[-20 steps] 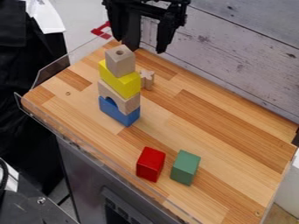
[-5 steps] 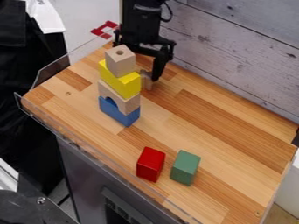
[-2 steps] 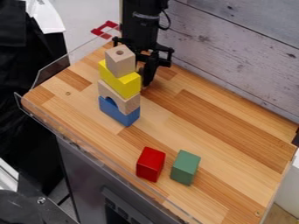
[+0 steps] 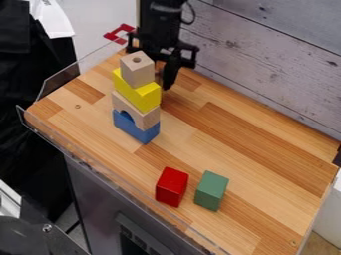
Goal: Put the plus on top of the green block
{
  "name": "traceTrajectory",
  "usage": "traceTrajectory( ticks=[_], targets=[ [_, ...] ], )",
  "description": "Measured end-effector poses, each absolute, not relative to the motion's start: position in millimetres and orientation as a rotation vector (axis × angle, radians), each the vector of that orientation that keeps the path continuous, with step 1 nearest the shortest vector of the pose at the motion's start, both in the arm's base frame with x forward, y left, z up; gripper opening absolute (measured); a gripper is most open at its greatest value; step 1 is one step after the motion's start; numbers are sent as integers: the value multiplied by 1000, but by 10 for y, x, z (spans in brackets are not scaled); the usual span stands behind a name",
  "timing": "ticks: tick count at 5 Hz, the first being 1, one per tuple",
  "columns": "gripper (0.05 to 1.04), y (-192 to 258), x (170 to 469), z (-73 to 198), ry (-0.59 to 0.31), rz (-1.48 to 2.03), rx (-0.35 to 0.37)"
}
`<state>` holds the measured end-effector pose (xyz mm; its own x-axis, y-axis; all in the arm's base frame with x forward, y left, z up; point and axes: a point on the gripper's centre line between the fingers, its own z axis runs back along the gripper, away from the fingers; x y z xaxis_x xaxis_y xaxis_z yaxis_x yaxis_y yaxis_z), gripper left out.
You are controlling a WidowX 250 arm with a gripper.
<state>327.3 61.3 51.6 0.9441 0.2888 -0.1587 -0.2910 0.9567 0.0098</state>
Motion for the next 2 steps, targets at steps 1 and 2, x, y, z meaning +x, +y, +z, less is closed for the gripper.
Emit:
traceTrajectory(
  ticks=[1,2],
  targets=[
    [416,413,3342,622,122,235,-45],
    [416,374,3375,926,32,221,-60]
  ],
)
